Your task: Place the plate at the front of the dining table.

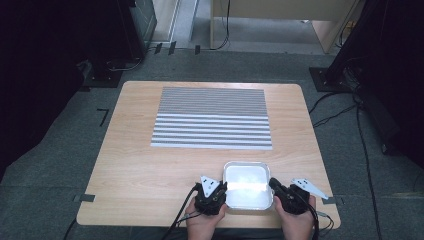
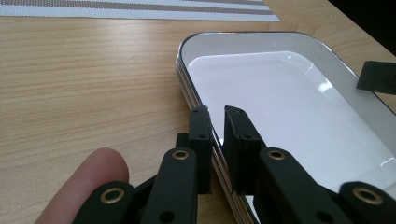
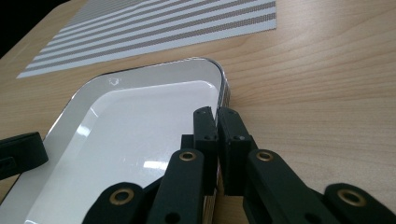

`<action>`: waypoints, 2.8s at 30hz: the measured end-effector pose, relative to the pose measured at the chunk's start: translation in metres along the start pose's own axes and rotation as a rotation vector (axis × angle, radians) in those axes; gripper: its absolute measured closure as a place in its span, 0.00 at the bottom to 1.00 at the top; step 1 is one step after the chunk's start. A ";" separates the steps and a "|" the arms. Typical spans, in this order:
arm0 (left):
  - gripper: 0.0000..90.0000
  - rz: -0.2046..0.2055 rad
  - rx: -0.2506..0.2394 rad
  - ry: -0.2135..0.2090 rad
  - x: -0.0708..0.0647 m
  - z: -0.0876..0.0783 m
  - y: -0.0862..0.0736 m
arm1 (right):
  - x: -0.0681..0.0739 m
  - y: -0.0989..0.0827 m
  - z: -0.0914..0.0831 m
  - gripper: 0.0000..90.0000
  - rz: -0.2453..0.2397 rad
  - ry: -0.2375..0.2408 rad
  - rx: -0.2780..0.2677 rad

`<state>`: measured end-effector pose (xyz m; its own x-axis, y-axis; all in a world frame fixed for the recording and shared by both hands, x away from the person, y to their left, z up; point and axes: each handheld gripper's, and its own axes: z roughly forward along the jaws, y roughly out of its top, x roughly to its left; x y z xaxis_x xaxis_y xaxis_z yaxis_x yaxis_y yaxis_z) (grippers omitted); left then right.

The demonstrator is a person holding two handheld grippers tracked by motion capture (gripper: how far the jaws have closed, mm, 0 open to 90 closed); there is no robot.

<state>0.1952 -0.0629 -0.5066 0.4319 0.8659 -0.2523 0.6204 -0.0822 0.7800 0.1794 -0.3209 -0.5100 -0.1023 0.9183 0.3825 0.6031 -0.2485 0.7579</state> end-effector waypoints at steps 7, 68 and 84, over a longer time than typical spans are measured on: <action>0.92 0.007 -0.007 0.005 -0.001 0.000 -0.001 | -0.002 0.000 0.000 0.99 0.048 0.009 0.003; 0.83 0.065 -0.040 -0.028 -0.011 0.006 -0.002 | 0.002 0.003 -0.006 0.96 -0.015 -0.104 -0.033; 0.85 -0.049 -0.051 -0.128 -0.005 0.003 0.007 | 0.012 0.002 -0.015 1.00 0.121 -0.097 -0.136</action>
<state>0.1997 -0.0692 -0.5017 0.4837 0.7981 -0.3593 0.6104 -0.0134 0.7920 0.1681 -0.3148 -0.4958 0.0452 0.9030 0.4273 0.4931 -0.3922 0.7765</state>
